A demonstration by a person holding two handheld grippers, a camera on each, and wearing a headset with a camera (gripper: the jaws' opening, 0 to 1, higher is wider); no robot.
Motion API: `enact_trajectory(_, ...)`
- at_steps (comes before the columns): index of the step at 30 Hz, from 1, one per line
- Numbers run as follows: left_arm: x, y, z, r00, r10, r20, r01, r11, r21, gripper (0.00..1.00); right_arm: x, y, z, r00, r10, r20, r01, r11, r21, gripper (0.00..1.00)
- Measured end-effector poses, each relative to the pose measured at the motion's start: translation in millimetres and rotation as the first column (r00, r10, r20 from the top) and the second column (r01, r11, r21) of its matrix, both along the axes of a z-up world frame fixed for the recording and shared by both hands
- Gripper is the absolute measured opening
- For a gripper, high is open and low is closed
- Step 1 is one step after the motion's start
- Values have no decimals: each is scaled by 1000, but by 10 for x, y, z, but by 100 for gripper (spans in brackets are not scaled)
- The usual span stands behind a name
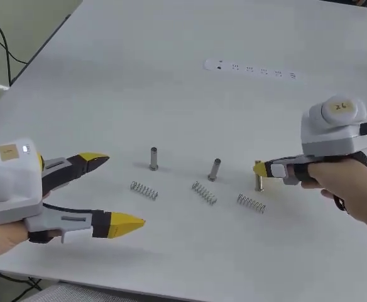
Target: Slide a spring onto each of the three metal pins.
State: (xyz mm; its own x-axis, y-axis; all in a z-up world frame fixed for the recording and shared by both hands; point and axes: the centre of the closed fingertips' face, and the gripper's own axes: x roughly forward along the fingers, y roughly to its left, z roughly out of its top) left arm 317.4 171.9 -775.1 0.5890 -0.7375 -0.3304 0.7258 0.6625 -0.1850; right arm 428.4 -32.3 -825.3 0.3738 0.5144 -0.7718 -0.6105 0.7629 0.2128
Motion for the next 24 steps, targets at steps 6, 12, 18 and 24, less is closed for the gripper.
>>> enact_trajectory(6, 6, 7, -2, 1000, 2, -1, -2, 1000, 1, 86, 4, 8, 47, 1000, 3, 15, -3, 1000, 14, 10)
enact_trajectory(12, 21, 4, 5, 1000, 3, 2, -3, 1000, -2, 86, 0, -18, 71, 1000, 1, 27, -1, 1000, 18, 10)
enact_trajectory(18, -3, -33, -10, 1000, -10, -2, 10, 1000, 0, 86, -2, -32, 78, 999, 0, 45, -1, 1000, 23, 10)
enact_trajectory(24, 0, -37, -4, 1000, -8, -1, 8, 1000, -2, 86, -11, -36, 86, 997, 12, 70, -13, 1000, 16, 10)
